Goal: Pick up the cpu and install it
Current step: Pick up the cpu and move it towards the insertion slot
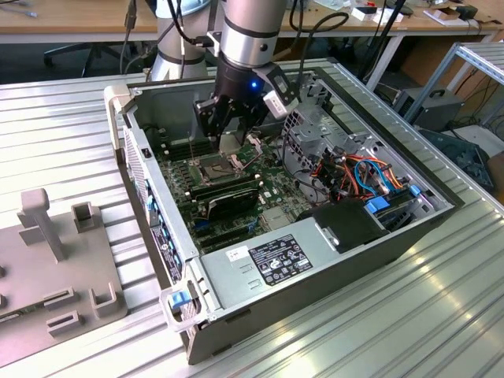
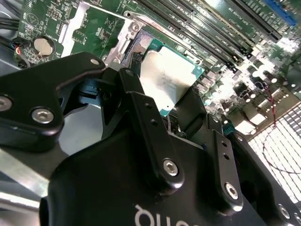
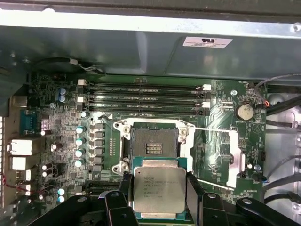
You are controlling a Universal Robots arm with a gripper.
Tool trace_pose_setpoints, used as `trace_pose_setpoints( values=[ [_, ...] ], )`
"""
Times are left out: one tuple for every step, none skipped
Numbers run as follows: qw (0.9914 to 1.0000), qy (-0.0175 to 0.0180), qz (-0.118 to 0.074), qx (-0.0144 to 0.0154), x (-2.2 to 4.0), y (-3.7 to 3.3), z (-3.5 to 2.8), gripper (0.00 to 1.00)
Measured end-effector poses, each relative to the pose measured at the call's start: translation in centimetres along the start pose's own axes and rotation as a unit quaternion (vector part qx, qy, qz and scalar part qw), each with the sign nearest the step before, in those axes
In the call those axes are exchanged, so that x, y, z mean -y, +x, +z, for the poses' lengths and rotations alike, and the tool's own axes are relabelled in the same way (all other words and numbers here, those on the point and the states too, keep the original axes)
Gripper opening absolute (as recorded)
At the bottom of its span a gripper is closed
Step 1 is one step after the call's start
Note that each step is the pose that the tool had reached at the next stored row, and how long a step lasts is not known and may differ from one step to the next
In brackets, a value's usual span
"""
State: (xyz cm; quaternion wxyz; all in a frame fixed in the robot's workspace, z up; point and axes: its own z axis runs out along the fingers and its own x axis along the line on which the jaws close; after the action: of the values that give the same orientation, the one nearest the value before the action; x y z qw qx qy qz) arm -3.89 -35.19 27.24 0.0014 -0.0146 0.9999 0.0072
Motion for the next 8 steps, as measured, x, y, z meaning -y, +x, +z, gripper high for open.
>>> trace_pose_setpoints(
  values=[
    [1.0, 0.0001, 0.0, 0.0, -0.09, 0.0, 0.19, 0.55],
    [1.0, 0.0, 0.0, 0.0, -0.16, -0.01, 0.3, 0.55],
    [1.0, 0.0, 0.0, 0.0, -0.26, -0.01, 0.44, 0.55],
    [1.0, -0.0001, 0.0, 0.0, -0.43, -0.01, 0.62, 0.55],
    [1.0, 0.0, 0.0, 0.0, -0.52, -0.01, 0.71, 0.55],
    [1.0, 0.0, 0.0, 0.0, -0.66, -0.02, 0.82, 0.55],
    [1.0, 0.0, 0.0, 0.0, -0.89, -0.02, 0.94, 0.55],
    [1.0, -0.0001, 0.0, 0.0, -0.94, -0.03, 0.98, 0.55]
  ],
)
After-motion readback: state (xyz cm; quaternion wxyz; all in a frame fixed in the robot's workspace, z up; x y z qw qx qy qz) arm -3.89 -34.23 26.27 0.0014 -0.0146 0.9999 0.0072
